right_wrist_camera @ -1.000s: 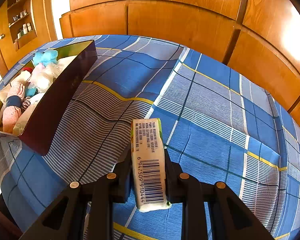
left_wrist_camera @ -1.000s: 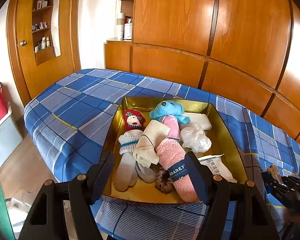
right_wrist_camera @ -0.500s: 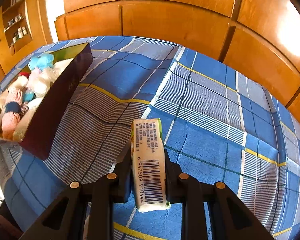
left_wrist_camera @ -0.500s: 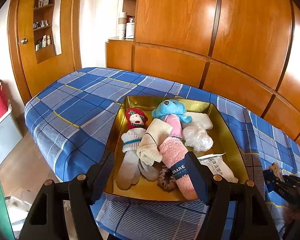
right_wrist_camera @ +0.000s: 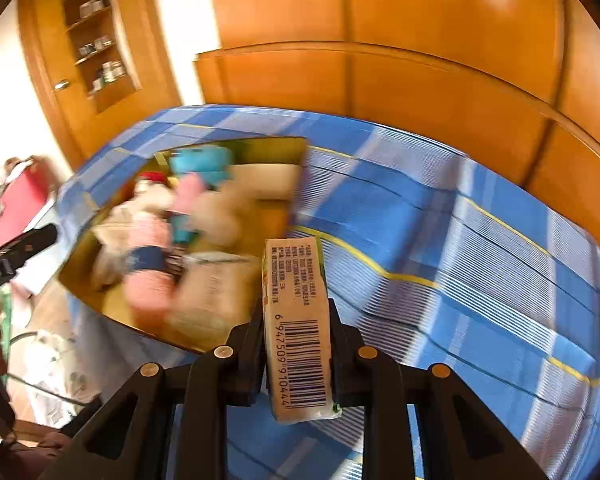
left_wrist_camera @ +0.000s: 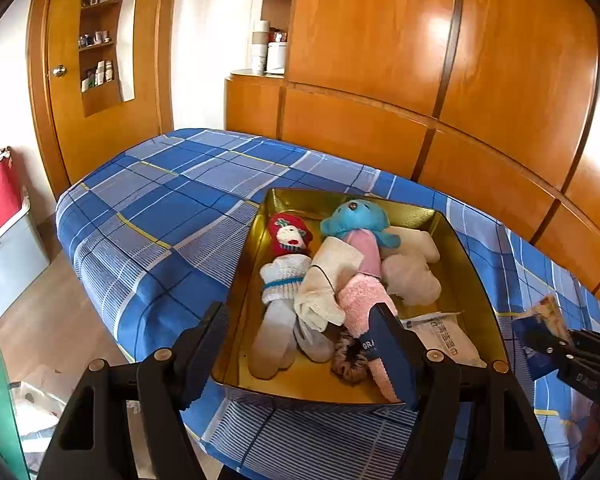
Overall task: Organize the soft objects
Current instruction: 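Carry the white soap box over the gold tray with the right gripper, then lower the soap box into the tray and open the right gripper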
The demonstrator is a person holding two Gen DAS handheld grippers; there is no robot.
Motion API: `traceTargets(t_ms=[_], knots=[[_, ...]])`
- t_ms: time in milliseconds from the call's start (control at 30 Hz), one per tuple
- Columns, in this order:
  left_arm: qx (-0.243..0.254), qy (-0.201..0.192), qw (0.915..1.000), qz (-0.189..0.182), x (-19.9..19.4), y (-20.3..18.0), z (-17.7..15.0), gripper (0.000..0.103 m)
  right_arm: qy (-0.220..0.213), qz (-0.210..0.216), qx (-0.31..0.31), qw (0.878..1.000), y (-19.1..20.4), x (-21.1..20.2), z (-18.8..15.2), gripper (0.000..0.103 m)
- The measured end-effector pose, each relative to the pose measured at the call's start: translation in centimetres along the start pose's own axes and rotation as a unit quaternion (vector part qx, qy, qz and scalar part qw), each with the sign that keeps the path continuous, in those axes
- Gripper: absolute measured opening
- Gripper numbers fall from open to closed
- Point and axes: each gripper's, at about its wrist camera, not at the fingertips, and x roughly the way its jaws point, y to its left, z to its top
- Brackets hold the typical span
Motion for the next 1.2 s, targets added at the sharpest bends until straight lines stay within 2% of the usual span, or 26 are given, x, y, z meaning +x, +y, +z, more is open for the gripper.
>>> traceTargets(t_ms=[167,533,667,900,1033,1200], knots=[[-0.007,-0.001,1.0000,0.005,-0.1,0.7,0.1,0.073,0.014,0.062,-0.022,0.998,4.0,1.8,2.0,0.024],[-0.011,0.007,0.9999,0.003,0.4,0.9,0.1,0.073,0.064,0.106,-0.048,0.991,8.9,7.3,3.9,0.024],[-0.011,0.011,0.9999,0.003,0.7,0.8,0.0,0.073,0.078,0.092,-0.041,0.992,9.2,9.7,4.8,0.024],[-0.005,0.014,0.9999,0.004,0.9,0.6,0.0,0.073,0.088,0.029,-0.016,0.996,8.1,12.5,6.3,0.027],[-0.005,0.017,0.9998,0.005,1.1,0.7,0.0,0.073,0.088,0.028,-0.013,0.996,8.0,12.9,6.0,0.028],[-0.007,0.018,0.9998,0.006,1.2,0.7,0.0,0.075,0.075,0.040,-0.002,0.996,7.6,12.2,5.6,0.040]])
